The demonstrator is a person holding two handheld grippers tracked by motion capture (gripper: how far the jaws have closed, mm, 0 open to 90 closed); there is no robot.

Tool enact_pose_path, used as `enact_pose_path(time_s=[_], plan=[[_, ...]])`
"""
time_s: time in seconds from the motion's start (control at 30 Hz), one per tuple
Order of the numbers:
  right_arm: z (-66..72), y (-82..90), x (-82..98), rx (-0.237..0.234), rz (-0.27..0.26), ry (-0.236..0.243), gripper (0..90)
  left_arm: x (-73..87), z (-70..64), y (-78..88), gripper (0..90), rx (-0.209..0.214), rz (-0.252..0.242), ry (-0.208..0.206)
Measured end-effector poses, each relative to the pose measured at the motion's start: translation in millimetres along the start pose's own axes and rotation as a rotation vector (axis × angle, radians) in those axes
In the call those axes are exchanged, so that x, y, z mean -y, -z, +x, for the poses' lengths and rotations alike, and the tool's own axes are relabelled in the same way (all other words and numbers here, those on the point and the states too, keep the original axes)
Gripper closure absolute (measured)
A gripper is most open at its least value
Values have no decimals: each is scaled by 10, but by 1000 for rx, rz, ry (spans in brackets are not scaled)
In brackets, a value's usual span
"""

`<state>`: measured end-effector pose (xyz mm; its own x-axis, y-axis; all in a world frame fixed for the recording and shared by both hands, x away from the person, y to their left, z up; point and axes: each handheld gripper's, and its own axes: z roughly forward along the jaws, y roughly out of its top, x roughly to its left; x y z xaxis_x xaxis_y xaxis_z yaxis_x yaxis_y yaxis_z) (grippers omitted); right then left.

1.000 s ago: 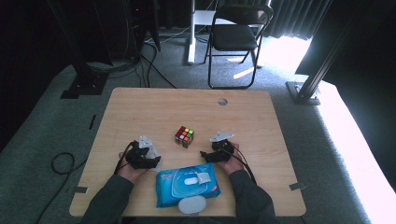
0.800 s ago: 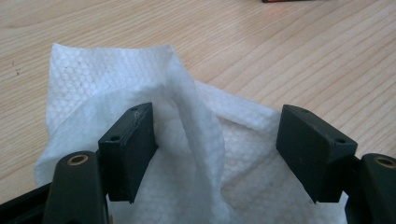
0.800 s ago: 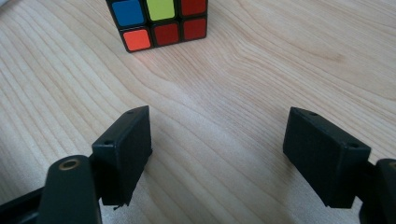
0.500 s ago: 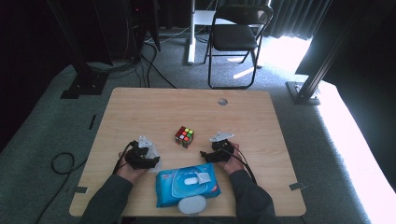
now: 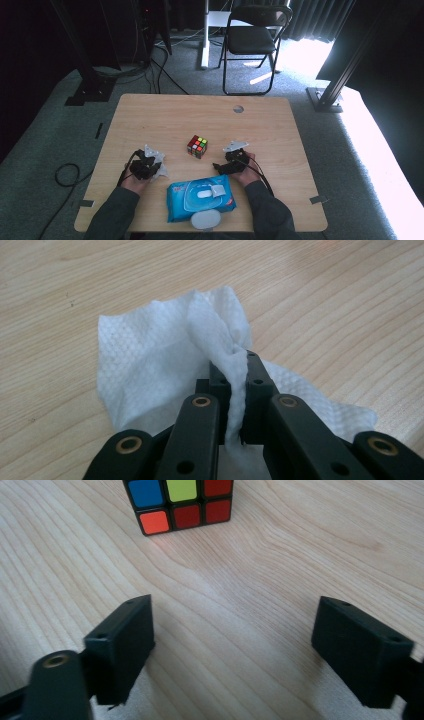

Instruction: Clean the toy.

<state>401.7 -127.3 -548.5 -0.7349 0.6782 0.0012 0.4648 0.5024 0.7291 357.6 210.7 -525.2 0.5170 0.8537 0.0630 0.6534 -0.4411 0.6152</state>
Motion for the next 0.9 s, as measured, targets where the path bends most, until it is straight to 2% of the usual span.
enact_pose_path(time_s=[0.17, 0.3, 0.47, 0.7, 0.9], plan=[[37, -2, -36, -22, -5, 25, 313, -15, 7, 16, 875, 14, -12, 5], [57, -24, -54, -32, -16, 42, 333, -26, 19, 37, 874, 31, -24, 7], [55, -53, -97, -62, -30, 24, 321, -45, 18, 72, 875, 46, -37, 1], [77, -113, -246, -97, -60, 51, 296, -97, 60, 126, 874, 61, -52, -1], [122, -225, -363, -89, -65, 58, 232, -122, 96, 152, 874, 65, -58, 1]])
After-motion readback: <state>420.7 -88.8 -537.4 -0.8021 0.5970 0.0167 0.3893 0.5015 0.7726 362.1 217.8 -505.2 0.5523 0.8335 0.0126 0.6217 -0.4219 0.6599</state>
